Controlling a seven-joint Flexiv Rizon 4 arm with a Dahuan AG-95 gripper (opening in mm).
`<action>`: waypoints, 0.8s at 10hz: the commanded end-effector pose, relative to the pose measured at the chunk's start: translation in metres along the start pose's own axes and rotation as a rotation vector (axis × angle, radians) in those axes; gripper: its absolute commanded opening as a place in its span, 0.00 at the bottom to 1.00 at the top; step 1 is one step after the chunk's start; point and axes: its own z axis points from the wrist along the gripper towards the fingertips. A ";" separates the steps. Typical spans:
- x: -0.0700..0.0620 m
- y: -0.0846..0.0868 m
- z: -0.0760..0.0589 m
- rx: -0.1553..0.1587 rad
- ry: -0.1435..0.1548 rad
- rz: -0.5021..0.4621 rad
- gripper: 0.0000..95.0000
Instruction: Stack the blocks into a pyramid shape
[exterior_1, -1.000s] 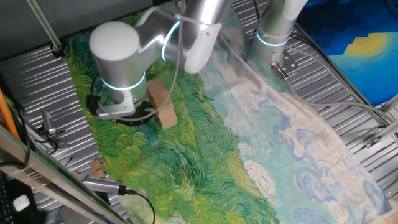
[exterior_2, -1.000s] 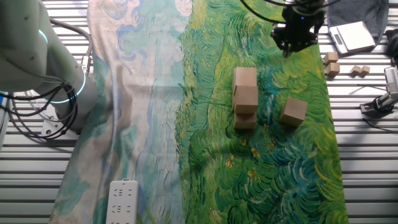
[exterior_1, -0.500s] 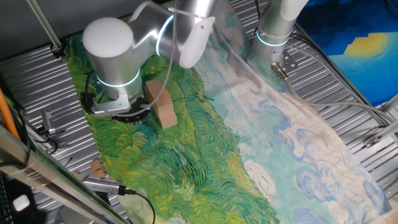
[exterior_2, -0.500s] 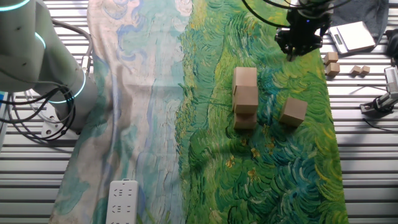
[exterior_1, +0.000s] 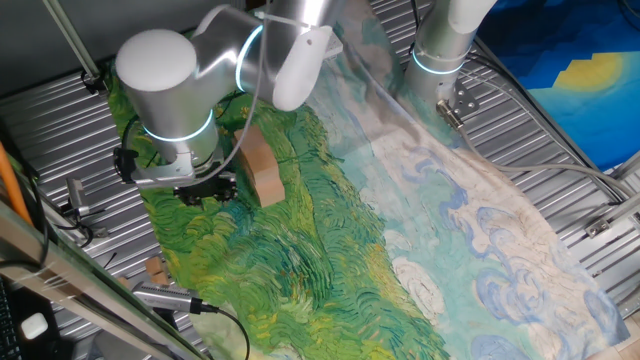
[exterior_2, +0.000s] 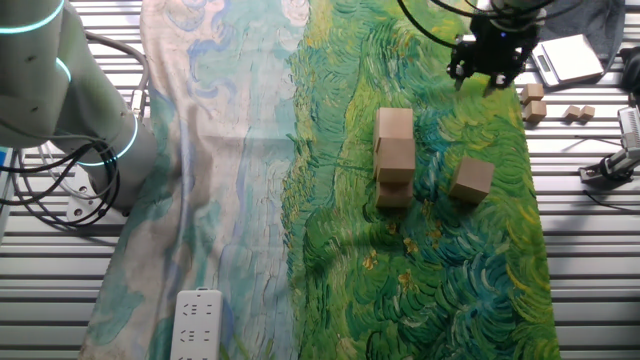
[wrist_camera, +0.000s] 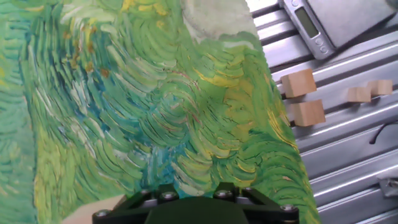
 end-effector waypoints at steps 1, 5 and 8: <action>0.006 -0.007 0.007 0.006 0.007 -0.055 0.80; 0.025 -0.023 0.017 0.009 0.009 -0.129 0.80; 0.044 -0.028 0.025 0.019 0.005 -0.166 0.80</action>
